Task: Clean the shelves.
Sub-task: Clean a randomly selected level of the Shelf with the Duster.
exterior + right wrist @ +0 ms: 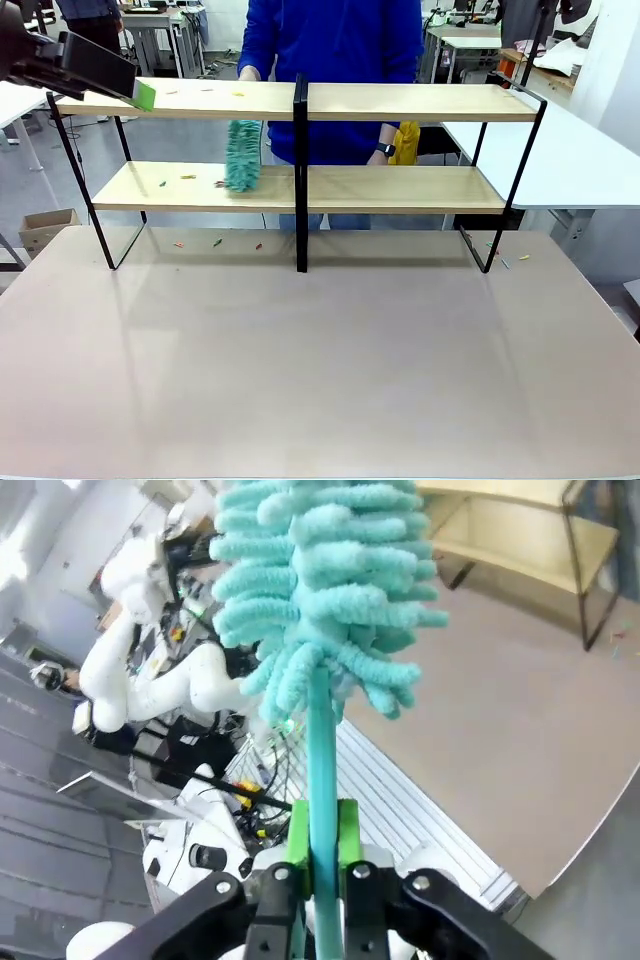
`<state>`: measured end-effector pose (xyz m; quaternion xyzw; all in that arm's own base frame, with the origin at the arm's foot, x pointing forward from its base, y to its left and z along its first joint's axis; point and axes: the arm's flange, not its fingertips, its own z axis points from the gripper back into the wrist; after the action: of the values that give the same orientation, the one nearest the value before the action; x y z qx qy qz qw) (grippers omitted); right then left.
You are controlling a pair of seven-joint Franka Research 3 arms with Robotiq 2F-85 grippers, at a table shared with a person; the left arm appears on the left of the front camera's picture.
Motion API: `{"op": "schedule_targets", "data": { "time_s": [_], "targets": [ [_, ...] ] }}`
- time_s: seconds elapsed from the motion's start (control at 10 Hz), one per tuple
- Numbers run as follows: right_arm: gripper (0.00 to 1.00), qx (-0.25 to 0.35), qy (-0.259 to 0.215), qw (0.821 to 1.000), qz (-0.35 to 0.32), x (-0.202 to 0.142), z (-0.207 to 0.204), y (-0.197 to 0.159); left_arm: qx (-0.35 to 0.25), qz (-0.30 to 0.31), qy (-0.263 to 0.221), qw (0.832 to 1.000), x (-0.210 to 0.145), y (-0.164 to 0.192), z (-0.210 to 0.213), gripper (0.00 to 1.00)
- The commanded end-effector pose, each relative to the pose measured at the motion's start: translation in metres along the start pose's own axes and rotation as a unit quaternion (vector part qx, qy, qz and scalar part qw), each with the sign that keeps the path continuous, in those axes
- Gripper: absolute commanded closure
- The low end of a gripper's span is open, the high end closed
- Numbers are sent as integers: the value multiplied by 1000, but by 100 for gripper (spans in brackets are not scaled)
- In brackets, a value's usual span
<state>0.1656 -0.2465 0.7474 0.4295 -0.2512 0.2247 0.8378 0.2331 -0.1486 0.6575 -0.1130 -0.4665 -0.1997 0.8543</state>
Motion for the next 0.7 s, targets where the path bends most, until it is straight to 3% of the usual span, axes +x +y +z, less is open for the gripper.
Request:
{"op": "schedule_targets", "data": {
  "time_s": [0.0, 0.2, 0.4, 0.5, 0.6],
  "targets": [
    [88, -88, 17, 994, -62, 52, -68, 7, 2, 0, -1, 1000, -2, 1, 1, 0],
    [88, -181, 47, 972, -140, 110, -149, 5, 2, 0, -1, 1000, -2, 1, 1, 0],
    [88, -243, 89, 954, -152, 146, -219, 6, 2, 0, -1, 1000, -2, 1, 1, 0],
    [88, -222, 116, 960, -127, 148, -226, 3, 2, 0, -1, 1000, -2, 1, 1, 0],
    [88, -129, 97, 983, -93, 138, -186, -5, 2, 0, -1, 1000, -2, 1, 1, 0]
  ]
}}
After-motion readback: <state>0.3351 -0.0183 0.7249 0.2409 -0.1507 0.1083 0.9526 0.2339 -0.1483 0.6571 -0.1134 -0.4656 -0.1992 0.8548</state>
